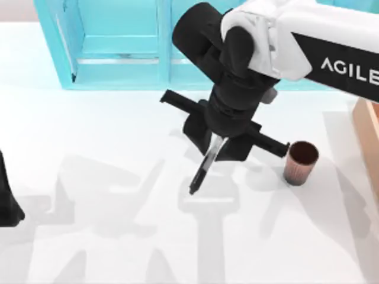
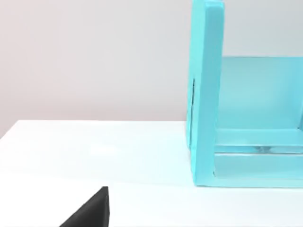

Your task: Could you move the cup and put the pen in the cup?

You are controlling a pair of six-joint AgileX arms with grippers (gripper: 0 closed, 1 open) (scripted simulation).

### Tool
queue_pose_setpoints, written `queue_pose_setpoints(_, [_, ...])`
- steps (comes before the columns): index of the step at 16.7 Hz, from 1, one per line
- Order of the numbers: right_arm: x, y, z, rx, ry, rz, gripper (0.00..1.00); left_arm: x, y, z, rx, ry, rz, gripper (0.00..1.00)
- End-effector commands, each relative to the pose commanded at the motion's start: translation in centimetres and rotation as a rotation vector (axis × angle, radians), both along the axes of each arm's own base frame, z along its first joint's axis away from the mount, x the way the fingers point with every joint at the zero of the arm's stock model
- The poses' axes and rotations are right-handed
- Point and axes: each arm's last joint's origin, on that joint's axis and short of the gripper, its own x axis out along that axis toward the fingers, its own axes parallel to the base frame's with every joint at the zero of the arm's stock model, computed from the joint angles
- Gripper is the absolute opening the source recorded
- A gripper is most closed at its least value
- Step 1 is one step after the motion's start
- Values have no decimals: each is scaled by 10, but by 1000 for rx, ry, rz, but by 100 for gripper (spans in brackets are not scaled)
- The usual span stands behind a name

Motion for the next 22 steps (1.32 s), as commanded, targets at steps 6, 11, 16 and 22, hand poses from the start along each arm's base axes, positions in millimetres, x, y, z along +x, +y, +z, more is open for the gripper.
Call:
queue_pose_setpoints(6, [1, 2, -5, -16, -69, 35, 0, 0, 0, 0, 0, 0, 0, 100])
queue_pose_setpoints(11, [-6, 7, -23, -93, -373, 175, 0, 0, 0, 0, 0, 0, 0, 100])
queue_pose_setpoints(16, [-28, 11, -59, -259, -769, 307, 0, 0, 0, 0, 0, 0, 0, 100])
queue_pose_setpoints(22, [-79, -19, -69, -516, -1168, 310, 0, 0, 0, 0, 0, 0, 0, 100])
